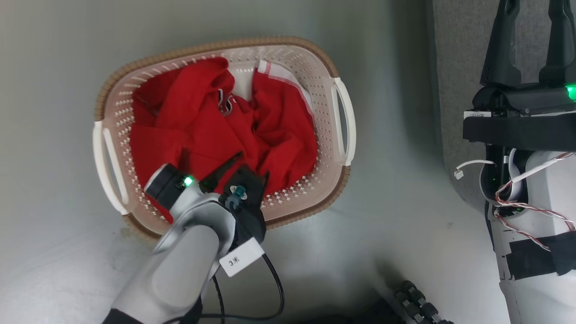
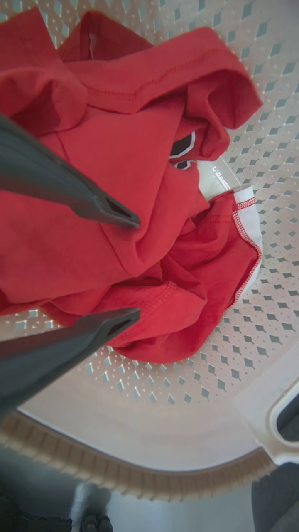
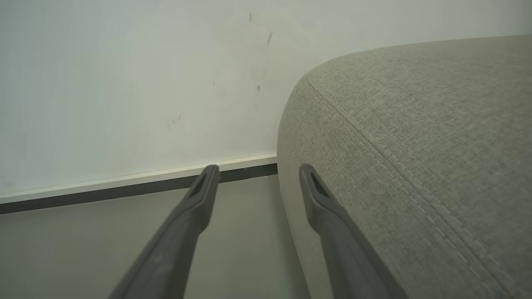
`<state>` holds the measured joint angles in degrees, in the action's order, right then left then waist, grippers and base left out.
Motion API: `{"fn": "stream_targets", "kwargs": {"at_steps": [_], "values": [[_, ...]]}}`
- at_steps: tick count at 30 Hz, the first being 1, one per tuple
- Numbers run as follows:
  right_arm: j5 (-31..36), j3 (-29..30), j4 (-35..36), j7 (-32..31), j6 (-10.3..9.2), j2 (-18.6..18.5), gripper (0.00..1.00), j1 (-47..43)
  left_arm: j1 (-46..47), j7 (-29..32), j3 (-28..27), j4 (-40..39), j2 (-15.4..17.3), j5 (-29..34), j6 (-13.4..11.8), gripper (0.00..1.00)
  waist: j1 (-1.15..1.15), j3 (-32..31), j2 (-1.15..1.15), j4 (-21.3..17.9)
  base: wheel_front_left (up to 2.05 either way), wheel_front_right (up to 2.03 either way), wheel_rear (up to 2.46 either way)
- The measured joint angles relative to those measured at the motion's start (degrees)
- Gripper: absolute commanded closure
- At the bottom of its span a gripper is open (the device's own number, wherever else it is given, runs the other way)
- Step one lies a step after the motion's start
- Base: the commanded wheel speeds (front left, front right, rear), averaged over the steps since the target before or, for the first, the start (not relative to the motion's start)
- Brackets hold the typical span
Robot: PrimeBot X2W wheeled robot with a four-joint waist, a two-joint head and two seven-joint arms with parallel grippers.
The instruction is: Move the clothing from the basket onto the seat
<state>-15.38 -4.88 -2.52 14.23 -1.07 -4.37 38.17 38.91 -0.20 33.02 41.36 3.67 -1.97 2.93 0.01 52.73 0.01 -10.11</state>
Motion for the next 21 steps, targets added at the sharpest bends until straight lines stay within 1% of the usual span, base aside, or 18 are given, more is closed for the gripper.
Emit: {"fn": "stream_targets", "kwargs": {"at_steps": [9,16,17,18,19,20,21], "values": [[-0.29,-0.11,-0.6,0.07,0.0,0.29,0.0,0.04,3.23,-0.4,-0.78,5.61,0.16,1.45,-2.03,0.0,0.0,2.52,0.0,-1.59,0.0,0.0,0.0],[-0.29,-0.11,-1.18,0.49,0.0,0.42,0.0,0.14,5.08,-1.03,-1.03,8.78,0.0,2.14,-4.61,0.0,-0.01,2.99,0.0,-1.94,0.0,0.0,0.0],[-0.29,-0.11,-1.29,0.49,0.0,0.43,0.0,0.16,5.41,-1.32,-1.1,9.17,0.0,2.15,-4.95,0.25,-0.01,2.99,-0.01,-1.94,0.0,0.0,0.0],[-0.29,-0.1,-1.37,0.49,0.0,0.44,0.0,0.19,5.66,-1.51,-1.18,9.59,-0.01,2.15,-4.97,0.65,-0.01,2.97,-0.01,-1.92,0.0,0.0,0.0],[-0.29,-0.09,-1.45,0.51,0.0,0.45,0.0,0.22,5.79,-1.63,-1.19,9.96,-0.01,2.15,-5.04,0.89,-0.01,2.94,0.0,-1.9,0.0,0.0,0.0],[-0.29,-0.01,-1.64,0.53,0.0,0.46,0.0,0.25,5.82,-2.03,-1.15,10.31,-0.02,2.15,-5.32,1.0,-0.01,2.88,-0.01,-1.87,0.0,0.0,0.0],[-0.29,0.1,-1.83,0.55,0.0,0.47,0.0,0.25,5.83,-2.43,-1.12,10.58,-0.05,2.15,-5.45,1.0,-0.01,2.76,-0.01,-1.8,0.0,0.0,0.0]]}}
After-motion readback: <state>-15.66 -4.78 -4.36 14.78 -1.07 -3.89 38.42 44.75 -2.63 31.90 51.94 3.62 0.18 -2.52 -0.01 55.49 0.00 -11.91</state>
